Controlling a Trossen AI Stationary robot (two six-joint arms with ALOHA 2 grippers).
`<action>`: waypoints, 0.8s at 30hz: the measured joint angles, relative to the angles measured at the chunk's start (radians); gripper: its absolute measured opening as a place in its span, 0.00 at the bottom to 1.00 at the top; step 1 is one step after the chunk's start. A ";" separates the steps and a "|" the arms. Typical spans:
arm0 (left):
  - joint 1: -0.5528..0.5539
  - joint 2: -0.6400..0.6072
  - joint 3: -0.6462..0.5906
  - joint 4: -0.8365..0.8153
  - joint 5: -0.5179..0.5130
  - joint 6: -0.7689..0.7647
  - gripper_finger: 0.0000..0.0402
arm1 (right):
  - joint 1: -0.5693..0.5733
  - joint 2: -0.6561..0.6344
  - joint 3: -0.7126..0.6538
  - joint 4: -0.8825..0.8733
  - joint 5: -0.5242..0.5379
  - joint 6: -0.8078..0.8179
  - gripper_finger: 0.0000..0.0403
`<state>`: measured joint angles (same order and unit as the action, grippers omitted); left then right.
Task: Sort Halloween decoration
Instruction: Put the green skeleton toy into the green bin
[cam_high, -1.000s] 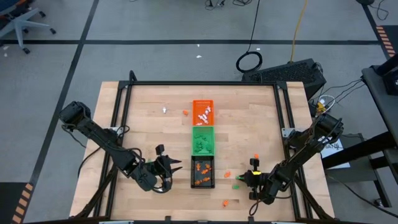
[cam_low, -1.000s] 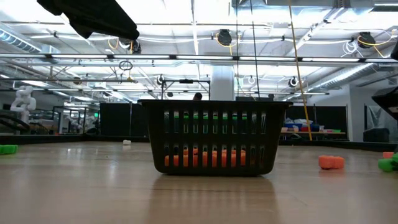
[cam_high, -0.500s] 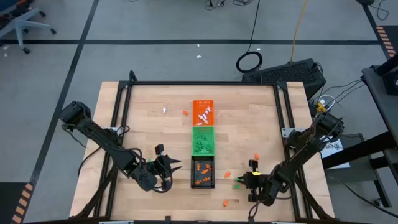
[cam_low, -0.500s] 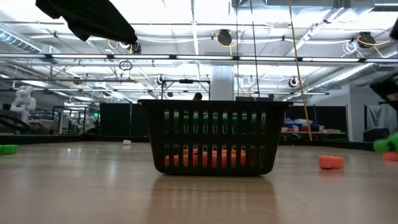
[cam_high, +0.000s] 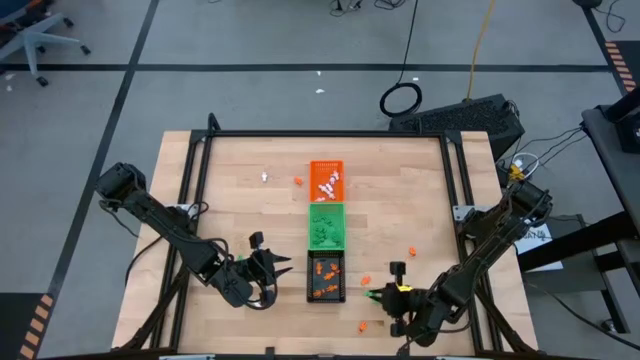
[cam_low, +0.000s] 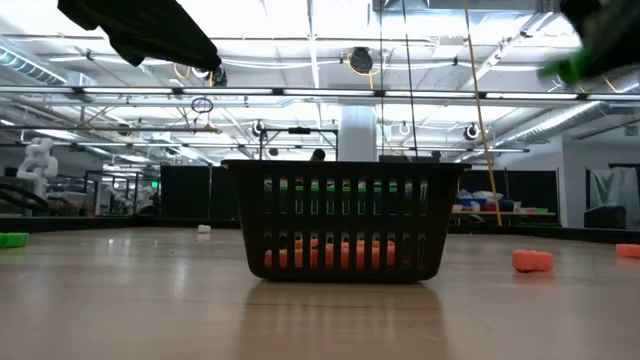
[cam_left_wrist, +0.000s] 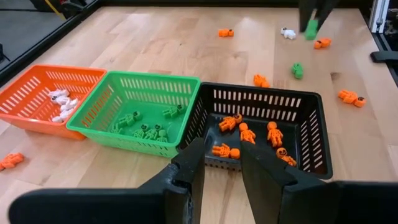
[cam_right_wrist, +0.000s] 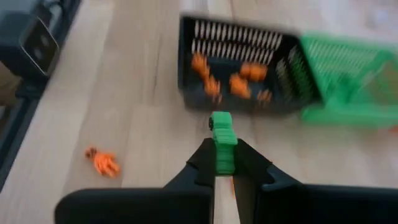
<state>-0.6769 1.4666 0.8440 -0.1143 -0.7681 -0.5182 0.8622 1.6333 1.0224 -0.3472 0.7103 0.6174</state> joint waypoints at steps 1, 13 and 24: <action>0.000 0.000 0.000 0.000 0.000 0.000 0.26 | 0.000 0.000 0.022 -0.008 0.016 -0.035 0.02; 0.000 0.000 0.000 0.000 0.000 0.000 0.26 | 0.001 -0.001 0.214 -0.039 0.159 -0.342 0.02; 0.000 0.043 0.000 0.004 0.000 0.000 0.26 | -0.019 -0.008 0.230 -0.027 0.184 -0.398 0.02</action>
<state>-0.6765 1.5092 0.8436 -0.1102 -0.7681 -0.5186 0.8436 1.6257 1.2522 -0.3740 0.8940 0.2195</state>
